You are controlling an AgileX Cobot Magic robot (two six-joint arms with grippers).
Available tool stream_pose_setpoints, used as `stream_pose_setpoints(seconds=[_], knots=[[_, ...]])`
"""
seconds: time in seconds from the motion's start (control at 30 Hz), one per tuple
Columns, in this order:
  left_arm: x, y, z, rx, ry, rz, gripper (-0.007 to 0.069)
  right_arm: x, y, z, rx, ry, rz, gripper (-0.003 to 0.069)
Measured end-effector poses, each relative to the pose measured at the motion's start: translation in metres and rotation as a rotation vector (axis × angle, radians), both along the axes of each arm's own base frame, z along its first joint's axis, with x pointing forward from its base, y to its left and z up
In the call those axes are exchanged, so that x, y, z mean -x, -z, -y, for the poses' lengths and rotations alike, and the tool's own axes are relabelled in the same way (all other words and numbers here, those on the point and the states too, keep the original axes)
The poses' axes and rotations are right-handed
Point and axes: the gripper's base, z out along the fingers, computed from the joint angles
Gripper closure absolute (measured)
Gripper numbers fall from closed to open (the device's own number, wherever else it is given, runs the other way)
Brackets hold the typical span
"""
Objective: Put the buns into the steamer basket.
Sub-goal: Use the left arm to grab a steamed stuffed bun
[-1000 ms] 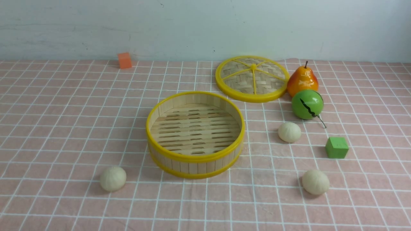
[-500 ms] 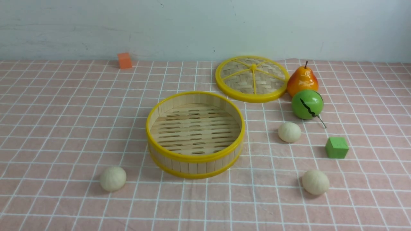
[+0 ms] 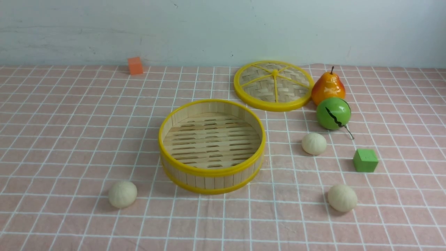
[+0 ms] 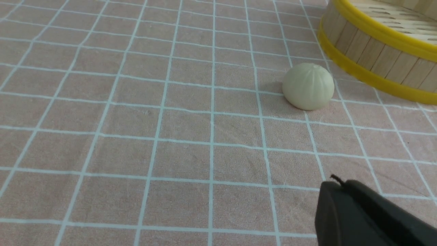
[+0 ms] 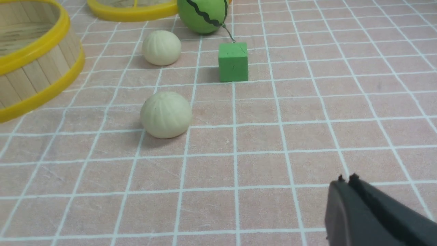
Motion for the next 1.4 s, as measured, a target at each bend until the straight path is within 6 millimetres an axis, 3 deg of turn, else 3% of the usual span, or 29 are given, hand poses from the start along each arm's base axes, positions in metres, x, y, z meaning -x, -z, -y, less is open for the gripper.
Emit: stream_pose_setpoints(seconds=[1.4], knots=[[0.0001,0.0003,0.0000,0.000,0.000,-0.003,0.0611,0.0006,0.0003,-0.0063,0.016,-0.073,-0.002,0.0652]])
